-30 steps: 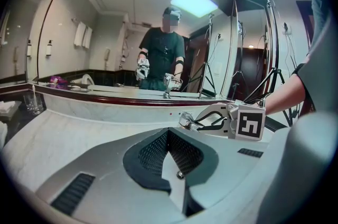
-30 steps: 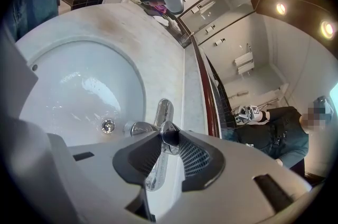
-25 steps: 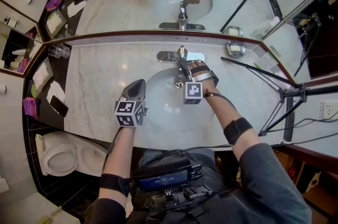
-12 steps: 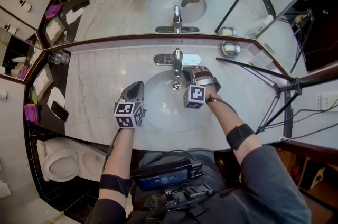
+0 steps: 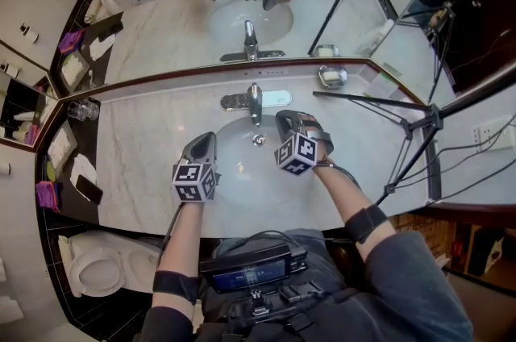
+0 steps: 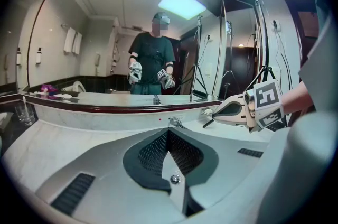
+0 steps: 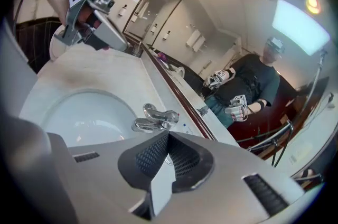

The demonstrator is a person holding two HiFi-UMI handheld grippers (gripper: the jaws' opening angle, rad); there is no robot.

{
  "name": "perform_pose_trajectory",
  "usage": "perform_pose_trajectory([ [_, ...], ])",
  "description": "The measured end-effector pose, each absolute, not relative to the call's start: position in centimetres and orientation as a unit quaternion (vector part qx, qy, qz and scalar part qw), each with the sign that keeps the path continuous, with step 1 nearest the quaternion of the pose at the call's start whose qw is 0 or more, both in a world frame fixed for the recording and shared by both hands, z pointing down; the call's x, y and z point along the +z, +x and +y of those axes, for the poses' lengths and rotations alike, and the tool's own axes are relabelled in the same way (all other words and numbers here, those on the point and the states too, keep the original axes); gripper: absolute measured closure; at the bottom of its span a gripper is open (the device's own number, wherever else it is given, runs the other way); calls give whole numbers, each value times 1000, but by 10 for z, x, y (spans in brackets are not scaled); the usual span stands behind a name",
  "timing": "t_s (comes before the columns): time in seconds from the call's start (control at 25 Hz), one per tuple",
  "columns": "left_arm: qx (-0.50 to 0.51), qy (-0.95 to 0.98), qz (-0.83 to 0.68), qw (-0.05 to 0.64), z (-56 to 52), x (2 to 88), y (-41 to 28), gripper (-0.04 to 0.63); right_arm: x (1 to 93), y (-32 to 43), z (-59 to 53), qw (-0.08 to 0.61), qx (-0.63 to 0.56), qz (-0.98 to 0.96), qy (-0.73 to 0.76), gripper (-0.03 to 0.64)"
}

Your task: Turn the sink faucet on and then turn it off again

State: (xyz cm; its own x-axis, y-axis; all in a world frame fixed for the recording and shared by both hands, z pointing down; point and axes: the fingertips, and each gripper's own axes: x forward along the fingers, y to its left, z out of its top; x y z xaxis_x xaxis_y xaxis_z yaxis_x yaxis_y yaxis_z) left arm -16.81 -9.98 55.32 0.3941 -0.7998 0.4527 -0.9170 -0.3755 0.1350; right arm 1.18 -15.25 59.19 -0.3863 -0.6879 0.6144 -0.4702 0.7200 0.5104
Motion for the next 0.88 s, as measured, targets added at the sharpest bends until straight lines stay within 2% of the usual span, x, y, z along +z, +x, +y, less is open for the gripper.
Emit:
perform_pose_trajectory([
  [0.44,152,824,-515,181,-91,546,-158,595,571,69,-122,252,145,-843,452,598],
  [0.6,152,824,-513,184,-84,546,-159,595,574,84,-105,207,191,-840,465,598],
  [0.88,143,829,-509,184,-79,543,-154,595,579,92,-89,186,213,-839,466,598],
])
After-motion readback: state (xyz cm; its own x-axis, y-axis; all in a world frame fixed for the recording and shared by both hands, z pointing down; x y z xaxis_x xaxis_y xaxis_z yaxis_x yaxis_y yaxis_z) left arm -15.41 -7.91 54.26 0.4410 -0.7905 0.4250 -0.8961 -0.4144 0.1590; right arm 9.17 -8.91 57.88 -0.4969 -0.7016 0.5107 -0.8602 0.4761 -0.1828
